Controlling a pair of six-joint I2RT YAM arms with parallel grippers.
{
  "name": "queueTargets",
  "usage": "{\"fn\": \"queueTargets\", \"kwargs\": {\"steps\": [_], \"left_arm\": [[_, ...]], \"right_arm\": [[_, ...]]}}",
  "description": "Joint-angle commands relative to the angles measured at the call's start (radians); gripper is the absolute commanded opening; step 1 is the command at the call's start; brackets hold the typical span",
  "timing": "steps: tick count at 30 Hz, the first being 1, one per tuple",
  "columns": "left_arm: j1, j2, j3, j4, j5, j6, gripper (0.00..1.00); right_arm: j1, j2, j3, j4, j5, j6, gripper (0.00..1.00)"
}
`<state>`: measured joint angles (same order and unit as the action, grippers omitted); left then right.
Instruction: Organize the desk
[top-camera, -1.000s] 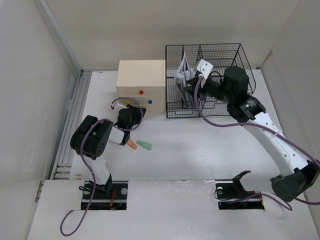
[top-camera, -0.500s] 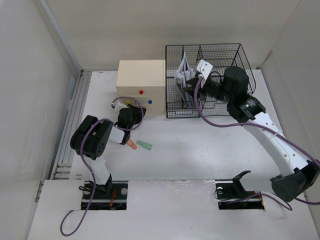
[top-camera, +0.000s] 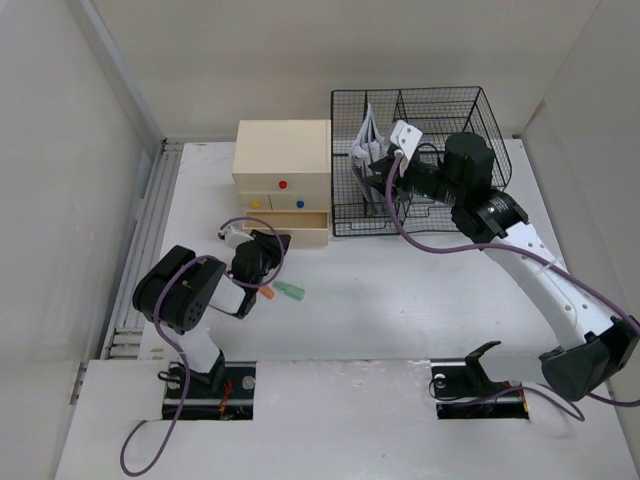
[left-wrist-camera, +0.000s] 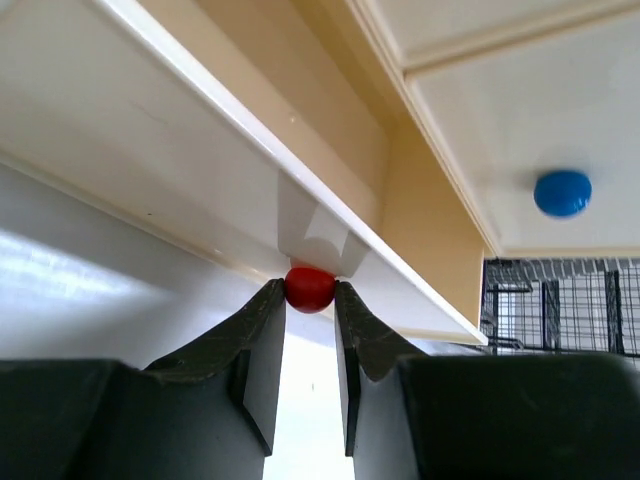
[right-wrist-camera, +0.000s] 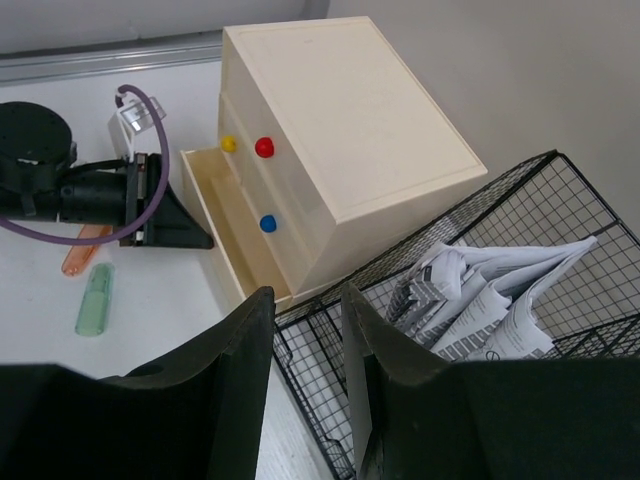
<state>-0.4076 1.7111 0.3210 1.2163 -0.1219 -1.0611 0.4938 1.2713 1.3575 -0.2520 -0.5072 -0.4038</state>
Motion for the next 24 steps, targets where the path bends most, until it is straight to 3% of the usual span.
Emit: {"fn": "queueTargets", "kwargs": {"steps": [1, 5, 7, 11, 15, 16, 17, 18, 19, 21, 22, 23, 24], "left_arm": [[-0.042, -0.053, -0.066, 0.02, -0.005, -0.028, 0.06], [-0.083, -0.091, -0.088, -0.033, -0.018, -0.039, 0.06], [-0.096, -0.1, -0.079, -0.057, -0.018, -0.039, 0.21], [-0.096, -0.139, -0.079, -0.083, -0.027, -0.03, 0.68], [-0.123, -0.289, -0.097, -0.188, -0.041, 0.009, 0.75], [-0.152, -0.4, -0.097, -0.23, -0.057, 0.041, 0.75], [-0.172, -0.466, -0.097, -0.279, -0.07, 0.059, 0.75], [-0.195, -0.54, -0.097, -0.335, -0.088, 0.078, 0.75], [-0.223, -0.694, -0.083, -0.451, -0.123, 0.094, 0.72], [-0.275, -0.854, -0.059, -0.564, -0.153, 0.154, 0.63], [-0.287, -0.933, -0.045, -0.689, -0.174, 0.173, 0.55], [-0.287, -1.084, -0.025, -0.757, -0.185, 0.196, 0.26], [-0.296, -1.151, 0.001, -0.831, -0.197, 0.237, 0.11]], "right_arm": [[-0.001, -0.003, -0.001, 0.056, -0.037, -0.006, 0.38], [-0.001, -0.003, -0.001, 0.056, -0.047, -0.006, 0.38], [-0.001, 0.006, -0.001, 0.056, -0.056, -0.006, 0.38], [-0.001, 0.028, 0.012, 0.014, -0.068, -0.006, 0.42], [-0.001, 0.084, 0.057, -0.074, -0.154, -0.07, 0.48], [-0.001, 0.101, 0.069, -0.107, -0.204, -0.096, 0.51], [-0.001, 0.118, 0.081, -0.175, -0.224, -0.122, 0.62], [-0.001, 0.147, 0.106, -0.211, -0.234, -0.185, 0.66], [0.009, 0.157, 0.115, -0.239, -0.234, -0.21, 0.69], [0.035, 0.157, 0.115, -0.242, -0.182, -0.225, 0.75], [0.048, 0.157, 0.106, -0.23, -0.153, -0.225, 0.73], [0.067, 0.157, 0.106, -0.218, -0.104, -0.225, 0.67], [0.08, 0.157, 0.094, -0.205, -0.079, -0.225, 0.35]]}}
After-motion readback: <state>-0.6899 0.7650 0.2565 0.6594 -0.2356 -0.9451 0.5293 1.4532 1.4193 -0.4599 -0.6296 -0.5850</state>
